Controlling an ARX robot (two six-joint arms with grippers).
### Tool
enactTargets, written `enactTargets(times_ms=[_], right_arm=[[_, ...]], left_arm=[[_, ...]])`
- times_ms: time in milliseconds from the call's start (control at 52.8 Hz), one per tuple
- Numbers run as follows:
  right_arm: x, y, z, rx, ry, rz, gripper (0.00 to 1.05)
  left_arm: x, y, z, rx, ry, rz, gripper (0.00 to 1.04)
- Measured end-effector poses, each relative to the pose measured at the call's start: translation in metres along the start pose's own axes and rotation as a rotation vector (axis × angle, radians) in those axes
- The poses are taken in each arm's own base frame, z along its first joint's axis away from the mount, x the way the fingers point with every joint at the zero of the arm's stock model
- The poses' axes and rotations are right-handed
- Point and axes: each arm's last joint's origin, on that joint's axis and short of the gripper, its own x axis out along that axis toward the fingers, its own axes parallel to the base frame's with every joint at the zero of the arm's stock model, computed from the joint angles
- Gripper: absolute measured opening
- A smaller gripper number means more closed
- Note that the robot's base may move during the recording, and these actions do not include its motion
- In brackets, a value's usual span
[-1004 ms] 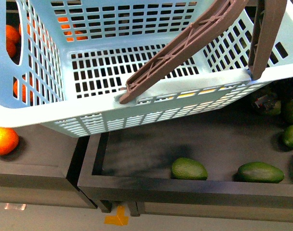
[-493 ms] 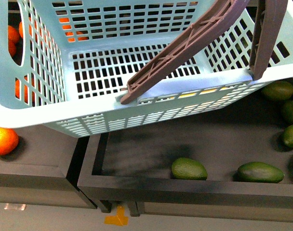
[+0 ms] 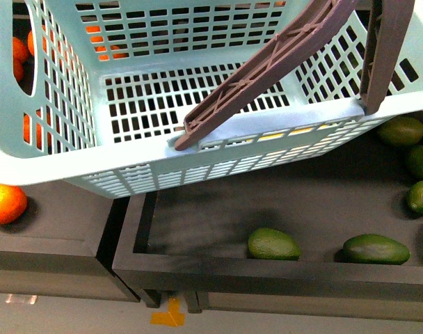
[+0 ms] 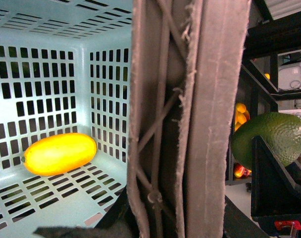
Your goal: Pick mango and avocado into basket
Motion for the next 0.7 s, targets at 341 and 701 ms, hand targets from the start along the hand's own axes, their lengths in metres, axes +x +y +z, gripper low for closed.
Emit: enactTargets(times_ms=[341,701], right_arm=[[0.049,0.069,-0.007,-0.006,0.037,0.1,0.62],[0.053,0.09,-0.013,-0.054,0.055,0.085,0.96]], left_arm=[[0.0,0.0,0.0,0.0,-0.001,0.001,0.16],[0.0,0.0,0.0,0.0,0.002,-0.001,0.16]])
